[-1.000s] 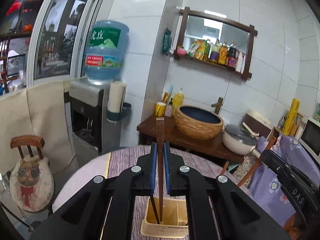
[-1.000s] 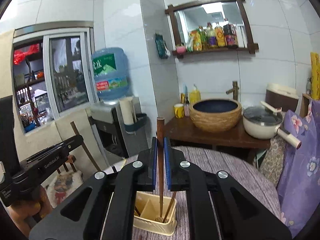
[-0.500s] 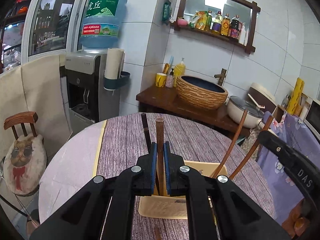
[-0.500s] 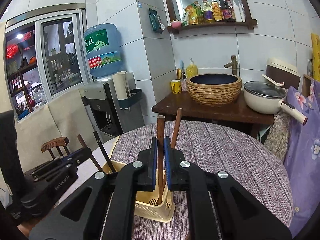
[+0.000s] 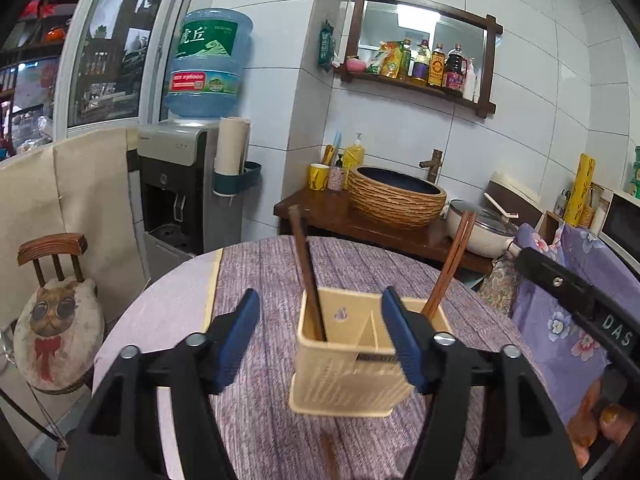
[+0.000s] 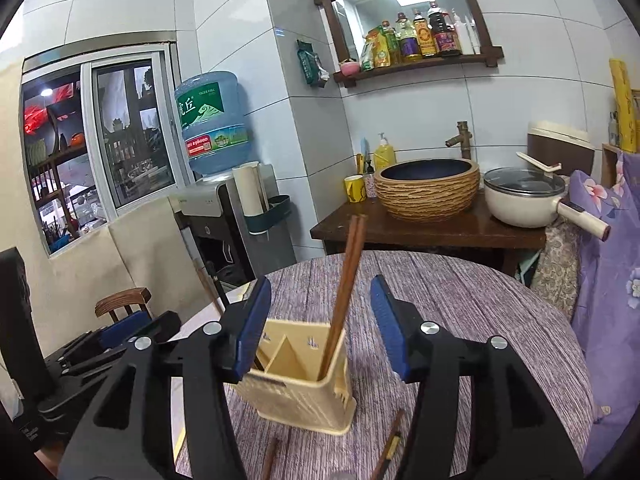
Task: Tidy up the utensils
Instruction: 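Open both tools to release the chopsticks inside the holder, then move both tools down toward the utensils lying beside the holder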
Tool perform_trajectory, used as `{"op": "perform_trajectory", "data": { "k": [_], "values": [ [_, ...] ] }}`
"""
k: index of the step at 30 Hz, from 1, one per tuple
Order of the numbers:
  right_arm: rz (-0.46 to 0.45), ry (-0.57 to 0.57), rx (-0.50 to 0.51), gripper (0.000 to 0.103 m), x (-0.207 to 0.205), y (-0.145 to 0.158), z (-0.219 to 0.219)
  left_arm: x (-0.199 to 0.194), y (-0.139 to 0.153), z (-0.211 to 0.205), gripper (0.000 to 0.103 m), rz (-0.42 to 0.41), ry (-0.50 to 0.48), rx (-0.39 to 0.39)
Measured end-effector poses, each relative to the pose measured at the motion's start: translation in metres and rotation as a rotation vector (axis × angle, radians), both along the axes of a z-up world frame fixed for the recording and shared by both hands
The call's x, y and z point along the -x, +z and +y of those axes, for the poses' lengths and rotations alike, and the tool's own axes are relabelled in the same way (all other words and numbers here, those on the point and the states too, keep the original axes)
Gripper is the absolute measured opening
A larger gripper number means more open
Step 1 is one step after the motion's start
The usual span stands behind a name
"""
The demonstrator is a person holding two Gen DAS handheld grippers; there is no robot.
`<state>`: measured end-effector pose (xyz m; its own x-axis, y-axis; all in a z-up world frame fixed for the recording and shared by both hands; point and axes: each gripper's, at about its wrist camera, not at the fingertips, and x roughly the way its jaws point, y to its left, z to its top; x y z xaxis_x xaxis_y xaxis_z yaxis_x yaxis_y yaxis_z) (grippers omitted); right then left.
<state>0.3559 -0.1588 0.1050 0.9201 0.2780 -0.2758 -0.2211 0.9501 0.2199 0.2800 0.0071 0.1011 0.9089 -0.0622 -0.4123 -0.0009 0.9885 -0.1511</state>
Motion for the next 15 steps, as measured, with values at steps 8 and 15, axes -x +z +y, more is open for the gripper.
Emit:
{"op": "perform_trajectory", "data": {
  "k": [8,15],
  "values": [
    [0.165,-0.067,0.103,0.060,0.033,-0.072,-0.014,0.026,-0.055,0.024,0.078,0.142,0.033,0.044],
    [0.374,-0.092,0.078,0.060,0.039,-0.152,-0.027,0.039,-0.115,0.036,0.068,0.304,0.028,0.109]
  ]
}}
